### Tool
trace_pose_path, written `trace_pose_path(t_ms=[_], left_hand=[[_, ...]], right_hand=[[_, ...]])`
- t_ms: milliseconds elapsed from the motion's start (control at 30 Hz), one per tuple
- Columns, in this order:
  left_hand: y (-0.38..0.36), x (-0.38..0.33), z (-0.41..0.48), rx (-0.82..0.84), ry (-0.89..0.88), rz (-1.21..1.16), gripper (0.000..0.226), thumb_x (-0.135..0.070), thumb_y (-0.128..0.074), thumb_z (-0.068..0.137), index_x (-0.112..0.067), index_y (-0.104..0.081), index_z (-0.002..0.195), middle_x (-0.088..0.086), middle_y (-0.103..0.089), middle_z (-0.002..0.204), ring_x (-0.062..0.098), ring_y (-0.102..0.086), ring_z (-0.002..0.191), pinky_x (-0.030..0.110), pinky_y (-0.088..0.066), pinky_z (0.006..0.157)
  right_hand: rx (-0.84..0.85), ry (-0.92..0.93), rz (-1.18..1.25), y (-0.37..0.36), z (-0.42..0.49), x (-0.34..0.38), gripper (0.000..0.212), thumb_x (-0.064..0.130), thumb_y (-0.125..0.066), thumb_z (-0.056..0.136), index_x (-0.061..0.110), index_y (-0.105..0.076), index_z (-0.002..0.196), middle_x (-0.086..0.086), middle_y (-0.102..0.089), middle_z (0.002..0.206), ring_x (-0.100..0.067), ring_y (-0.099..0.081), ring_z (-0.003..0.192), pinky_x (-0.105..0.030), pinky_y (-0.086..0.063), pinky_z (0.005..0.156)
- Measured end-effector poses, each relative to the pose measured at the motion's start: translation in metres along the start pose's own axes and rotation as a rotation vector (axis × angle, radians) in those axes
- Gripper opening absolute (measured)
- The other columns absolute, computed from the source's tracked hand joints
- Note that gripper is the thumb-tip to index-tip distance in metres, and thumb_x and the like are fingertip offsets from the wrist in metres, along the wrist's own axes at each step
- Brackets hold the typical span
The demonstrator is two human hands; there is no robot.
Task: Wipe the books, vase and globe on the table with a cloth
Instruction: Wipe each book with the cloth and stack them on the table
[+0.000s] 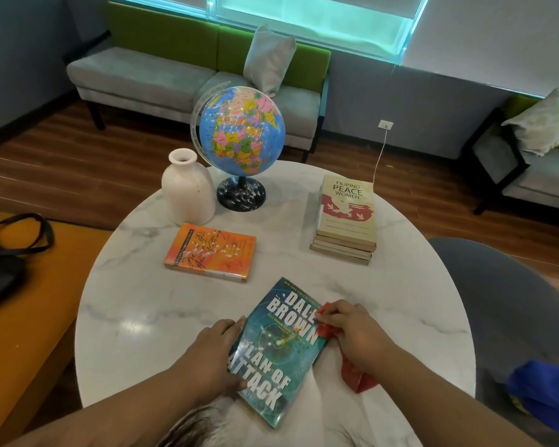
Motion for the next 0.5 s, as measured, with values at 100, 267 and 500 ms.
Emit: trace_pose_path(t_ms=[100, 267, 500], left_hand=[[0.001, -0.001, 0.000, 0.000, 0.000, 0.007, 0.113, -0.046, -0.078, 0.070, -0.022, -0.007, 0.155, -0.005, -0.027, 0.149, 0.015, -0.030, 0.131, 0.029, -0.030, 0.112], [0.001, -0.001, 0.000, 0.010, 0.007, 0.006, 0.113, -0.046, -0.078, 0.071, -0.022, -0.006, 0.155, -0.006, -0.025, 0.150, 0.016, -0.029, 0.132, 0.027, -0.029, 0.112], [0.002, -0.002, -0.001, 0.007, 0.000, 0.019, 0.112, -0.046, -0.078, 0.072, -0.022, -0.007, 0.154, -0.005, -0.027, 0.149, 0.016, -0.031, 0.130, 0.026, -0.029, 0.111]], right_hand=[[-0.088, -0.052, -0.021, 0.001, 0.002, 0.009, 0.016, 0.028, -0.050, 0.100, 0.030, -0.063, 0.108, 0.001, -0.050, 0.119, -0.005, -0.054, 0.094, -0.004, -0.038, 0.075], [0.028, -0.061, 0.164, 0.013, 0.001, 0.010, 0.024, 0.009, -0.054, 0.094, 0.030, -0.065, 0.091, 0.007, -0.056, 0.114, -0.008, -0.051, 0.103, -0.011, -0.038, 0.087], [0.071, -0.172, 0.387, 0.006, 0.003, 0.019, 0.009, 0.013, -0.066, 0.090, 0.012, -0.062, 0.082, -0.014, -0.068, 0.084, -0.024, -0.069, 0.074, -0.035, -0.059, 0.074]])
Point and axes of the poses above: each hand's wrist, its own z-axis towards the middle knuckle, its own y-axis out of the back of the hand, x = y × z, the point moved 2 cm from there along z, towards the middle knuckle
